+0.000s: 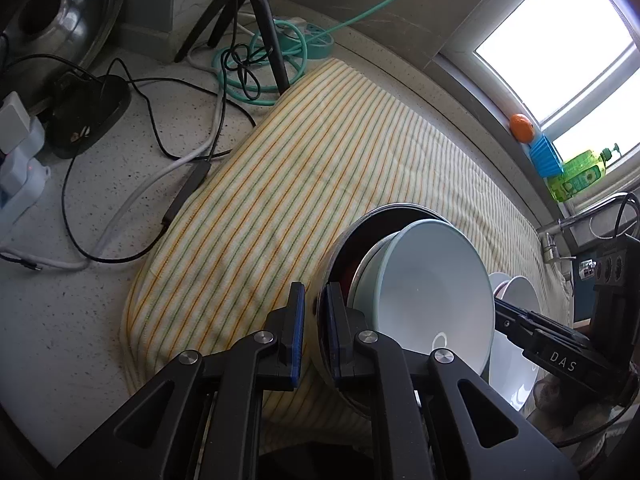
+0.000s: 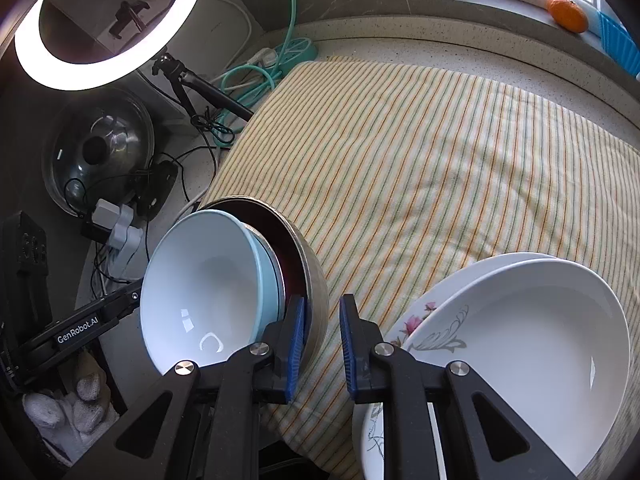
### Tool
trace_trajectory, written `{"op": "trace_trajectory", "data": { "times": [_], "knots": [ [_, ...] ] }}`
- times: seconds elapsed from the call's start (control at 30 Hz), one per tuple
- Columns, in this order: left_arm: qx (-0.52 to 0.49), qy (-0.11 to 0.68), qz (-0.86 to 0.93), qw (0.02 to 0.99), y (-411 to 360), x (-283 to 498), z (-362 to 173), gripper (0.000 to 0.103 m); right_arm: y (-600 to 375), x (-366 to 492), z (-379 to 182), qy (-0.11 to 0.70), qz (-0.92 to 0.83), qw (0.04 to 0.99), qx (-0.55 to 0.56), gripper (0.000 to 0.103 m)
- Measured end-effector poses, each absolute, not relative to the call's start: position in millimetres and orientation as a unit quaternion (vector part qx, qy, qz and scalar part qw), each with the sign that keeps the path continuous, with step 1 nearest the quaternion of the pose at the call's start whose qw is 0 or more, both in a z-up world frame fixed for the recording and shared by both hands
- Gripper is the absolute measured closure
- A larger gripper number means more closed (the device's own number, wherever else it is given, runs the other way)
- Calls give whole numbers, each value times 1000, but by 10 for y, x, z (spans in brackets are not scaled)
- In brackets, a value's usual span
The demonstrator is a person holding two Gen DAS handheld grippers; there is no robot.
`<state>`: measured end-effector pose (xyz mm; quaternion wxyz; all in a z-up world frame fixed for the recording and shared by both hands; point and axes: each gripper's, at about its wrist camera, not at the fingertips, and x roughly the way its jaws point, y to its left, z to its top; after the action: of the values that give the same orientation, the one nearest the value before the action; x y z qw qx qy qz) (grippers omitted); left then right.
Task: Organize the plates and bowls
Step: 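Grip the nested bowl stack rim with both tools and lift it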
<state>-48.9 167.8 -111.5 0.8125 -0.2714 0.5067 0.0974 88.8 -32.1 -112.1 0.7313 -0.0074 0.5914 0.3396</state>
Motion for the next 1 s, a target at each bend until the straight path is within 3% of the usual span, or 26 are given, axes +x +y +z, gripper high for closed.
{"op": "trace_trajectory", "data": {
  "times": [0.27,1.0],
  "knots": [
    [-278,513,95,807,1682,-460,-1176,94,-278,893,-1148,596,346,724,-6,94],
    [-280,508,95,809,1642,-454,-1081,96,-346,881,-1120,603,330,726,22,94]
  ]
}}
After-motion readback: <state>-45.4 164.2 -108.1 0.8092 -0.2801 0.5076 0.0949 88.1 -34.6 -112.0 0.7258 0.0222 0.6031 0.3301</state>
